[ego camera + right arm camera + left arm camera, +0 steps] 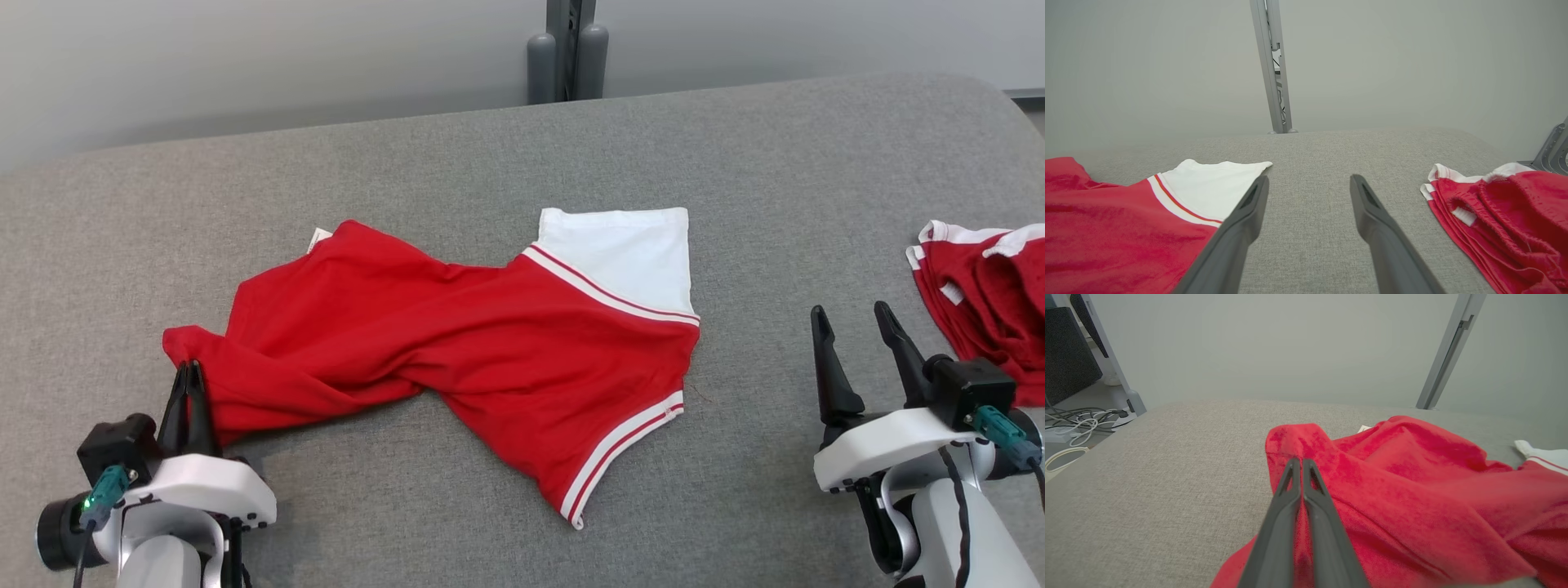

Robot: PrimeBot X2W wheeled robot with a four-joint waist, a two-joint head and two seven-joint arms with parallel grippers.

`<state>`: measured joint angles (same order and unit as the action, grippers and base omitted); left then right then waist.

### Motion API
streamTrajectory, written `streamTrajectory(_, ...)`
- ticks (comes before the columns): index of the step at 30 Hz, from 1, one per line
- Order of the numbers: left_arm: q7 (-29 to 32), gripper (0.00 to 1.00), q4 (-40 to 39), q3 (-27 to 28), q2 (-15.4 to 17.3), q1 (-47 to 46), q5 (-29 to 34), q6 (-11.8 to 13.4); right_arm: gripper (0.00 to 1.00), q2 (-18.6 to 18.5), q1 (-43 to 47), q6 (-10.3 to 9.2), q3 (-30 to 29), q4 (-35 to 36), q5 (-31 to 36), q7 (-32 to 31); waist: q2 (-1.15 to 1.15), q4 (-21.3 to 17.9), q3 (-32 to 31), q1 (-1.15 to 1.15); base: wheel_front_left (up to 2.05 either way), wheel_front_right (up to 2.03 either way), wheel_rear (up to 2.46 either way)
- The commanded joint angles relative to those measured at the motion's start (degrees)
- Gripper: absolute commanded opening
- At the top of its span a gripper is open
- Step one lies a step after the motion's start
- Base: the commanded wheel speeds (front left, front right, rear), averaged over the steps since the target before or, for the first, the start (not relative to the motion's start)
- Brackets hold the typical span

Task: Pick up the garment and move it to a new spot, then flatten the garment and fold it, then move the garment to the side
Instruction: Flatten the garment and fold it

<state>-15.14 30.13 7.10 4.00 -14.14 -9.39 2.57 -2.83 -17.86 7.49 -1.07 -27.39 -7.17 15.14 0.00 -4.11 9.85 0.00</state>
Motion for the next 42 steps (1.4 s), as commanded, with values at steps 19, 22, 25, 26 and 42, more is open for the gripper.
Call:
streamTrajectory(19,0.01,1.0,-5.08,-3.21,-0.95,10.84,0.32,0.56,1.0,-0.23,5.38,0.0,9.11,-3.09,-3.65,-0.04,0.0,3.91,-4.25,0.0,0.0,0.0,0.0)
streamTrajectory(22,0.01,1.0,-5.09,-4.69,-0.96,11.3,-0.27,1.04,1.0,-0.25,6.8,0.0,12.58,-3.77,-4.63,-0.04,0.0,4.75,-4.32,0.0,0.0,0.0,0.0)
streamTrajectory(25,0.01,1.0,-5.09,-5.89,-0.97,11.17,-0.44,1.17,1.0,-0.27,7.58,0.0,14.72,-4.31,-5.47,-0.04,0.0,5.61,-4.25,0.0,0.0,0.0,0.0)
streamTrajectory(26,0.01,1.0,-5.18,-6.15,-0.97,11.16,-0.4,1.2,1.0,-0.25,7.76,0.0,15.39,-4.51,-5.6,-0.04,0.0,5.89,-4.22,0.0,0.0,0.0,0.0)
streamTrajectory(42,0.01,1.0,-6.84,-7.65,-0.98,9.46,-0.82,1.29,0.82,-0.25,1.06,0.0,10.94,-12.95,-4.93,-0.04,0.0,10.5,-0.37,0.0,0.0,0.0,0.0)
